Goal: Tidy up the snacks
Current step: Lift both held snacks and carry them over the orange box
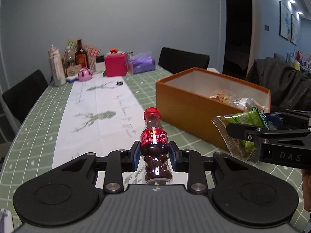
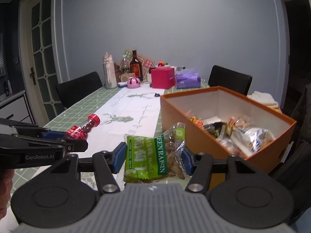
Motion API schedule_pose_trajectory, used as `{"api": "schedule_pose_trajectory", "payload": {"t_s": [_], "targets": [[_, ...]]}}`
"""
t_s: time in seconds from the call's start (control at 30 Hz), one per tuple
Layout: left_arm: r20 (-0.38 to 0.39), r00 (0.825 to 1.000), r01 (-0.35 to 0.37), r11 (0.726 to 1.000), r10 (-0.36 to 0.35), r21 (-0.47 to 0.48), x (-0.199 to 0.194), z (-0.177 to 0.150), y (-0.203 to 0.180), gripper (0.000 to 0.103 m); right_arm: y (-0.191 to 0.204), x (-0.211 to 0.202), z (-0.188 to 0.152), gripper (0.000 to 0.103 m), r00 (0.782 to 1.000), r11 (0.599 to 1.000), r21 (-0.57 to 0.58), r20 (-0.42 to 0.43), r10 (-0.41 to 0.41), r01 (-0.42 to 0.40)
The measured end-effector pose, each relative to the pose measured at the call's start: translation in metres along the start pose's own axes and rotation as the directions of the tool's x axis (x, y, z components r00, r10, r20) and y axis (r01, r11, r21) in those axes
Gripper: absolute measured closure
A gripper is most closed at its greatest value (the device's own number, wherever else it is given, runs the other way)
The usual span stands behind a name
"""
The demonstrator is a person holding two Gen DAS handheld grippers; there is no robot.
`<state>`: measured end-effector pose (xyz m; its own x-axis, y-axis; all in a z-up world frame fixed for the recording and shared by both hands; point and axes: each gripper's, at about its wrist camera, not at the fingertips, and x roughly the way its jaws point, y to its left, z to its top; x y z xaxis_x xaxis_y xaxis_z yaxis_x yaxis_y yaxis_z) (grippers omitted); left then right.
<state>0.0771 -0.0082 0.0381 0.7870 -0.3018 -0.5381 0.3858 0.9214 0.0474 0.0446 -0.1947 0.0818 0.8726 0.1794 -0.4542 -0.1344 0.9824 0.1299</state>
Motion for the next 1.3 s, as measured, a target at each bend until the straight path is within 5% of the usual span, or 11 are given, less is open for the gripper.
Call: {"api": "schedule_pose_trajectory", "payload": {"t_s": [0.3,0.73,1.1,1.3], "targets": [[0.070,0.996,0.054,0.995,-0.060,0.080,0.002,0.037,-0.035,0.069,-0.025,-0.024,0.034,0.046,0.996,0.999,-0.022,0.085,-0.030,0.032],[0.114,0.984,0.115,0.973,-0.139,0.198,0.025,0.070,-0.084,0.069,-0.063,-0.035,0.066,0.046,0.992,0.997,-0.032,0.101,-0.071,0.075],[0.015,0.980,0.192,0.958,-0.199,0.213,0.086,0.084,-0.096,0.069,-0.097,0.016,0.074,0.046,0.997,0.997,0.009,0.010,-0.079,0.079],[-0.017,0.985,0.170,0.943,-0.173,0.285,0.126,0.095,-0.096,0.069,-0.111,0.060,0.081,0.046,0.995,0.996,0.025,-0.046,-0.087,0.088]]}}
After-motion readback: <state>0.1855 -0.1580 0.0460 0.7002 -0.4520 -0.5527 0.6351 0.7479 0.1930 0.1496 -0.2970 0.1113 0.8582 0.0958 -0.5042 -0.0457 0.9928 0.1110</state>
